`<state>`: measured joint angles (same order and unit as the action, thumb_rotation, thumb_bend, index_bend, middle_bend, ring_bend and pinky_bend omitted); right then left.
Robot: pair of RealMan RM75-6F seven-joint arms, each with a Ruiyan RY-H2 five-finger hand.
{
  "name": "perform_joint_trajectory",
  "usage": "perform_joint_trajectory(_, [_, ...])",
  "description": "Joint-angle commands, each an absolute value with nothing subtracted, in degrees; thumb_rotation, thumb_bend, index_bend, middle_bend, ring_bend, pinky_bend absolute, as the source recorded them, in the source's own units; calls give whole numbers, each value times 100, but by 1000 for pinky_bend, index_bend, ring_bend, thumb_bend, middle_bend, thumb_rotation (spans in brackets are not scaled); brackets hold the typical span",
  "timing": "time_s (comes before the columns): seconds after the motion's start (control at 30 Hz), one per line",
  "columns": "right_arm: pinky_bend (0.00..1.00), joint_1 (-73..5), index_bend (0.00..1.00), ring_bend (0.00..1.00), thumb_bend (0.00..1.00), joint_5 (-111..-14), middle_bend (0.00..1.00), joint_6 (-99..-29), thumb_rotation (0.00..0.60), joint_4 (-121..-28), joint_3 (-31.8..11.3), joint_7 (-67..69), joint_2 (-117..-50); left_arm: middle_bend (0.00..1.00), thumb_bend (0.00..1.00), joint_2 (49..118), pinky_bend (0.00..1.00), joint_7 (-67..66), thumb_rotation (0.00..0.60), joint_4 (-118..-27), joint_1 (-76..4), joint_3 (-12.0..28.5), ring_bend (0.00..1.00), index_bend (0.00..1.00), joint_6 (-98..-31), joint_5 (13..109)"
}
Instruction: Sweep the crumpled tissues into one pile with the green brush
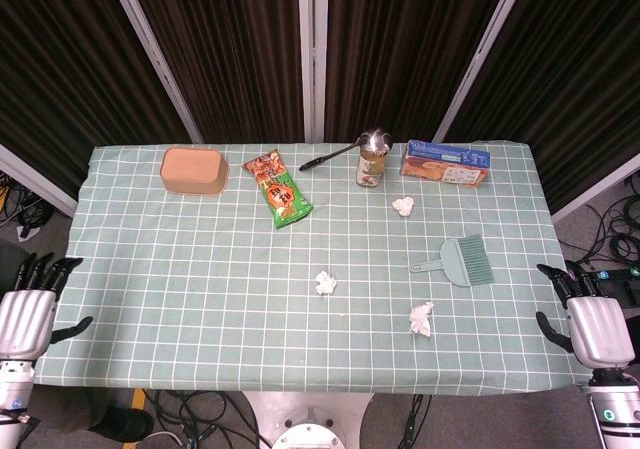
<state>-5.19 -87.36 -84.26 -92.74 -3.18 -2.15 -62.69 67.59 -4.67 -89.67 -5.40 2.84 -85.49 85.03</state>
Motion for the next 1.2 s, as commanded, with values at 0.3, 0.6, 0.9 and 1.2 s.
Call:
perform_joint_trajectory(0.3, [200, -607, 180, 104, 233, -8825, 254, -8337, 600, -9224, -314, -124, -6285, 195, 63, 6762, 68, -492, 600, -8995, -536, 273, 98, 175, -8556, 8519])
perform_joint_trajectory(0.6, [199, -1723, 214, 104, 233, -8665, 322, -6870, 600, -9066, -652, -277, -6515, 195, 63, 6779, 68, -440, 600, -8974, -543, 266, 98, 175, -8579, 8575])
perform_joint_trajectory(0.9, [200, -2827, 313, 104, 132, -7872, 352, -5531, 600, -7837, -988, -1068, -7709, 195, 63, 6765, 68, -346, 600, -8975, -469, 216, 98, 175, -8607, 8550])
perform_joint_trajectory(1.2, [200, -3296, 326, 104, 133, -7823, 362, -5211, 600, -6680, -835, -1441, -8766, 195, 64, 6750, 68, -298, 600, -8979, -456, 213, 98, 175, -8593, 8537])
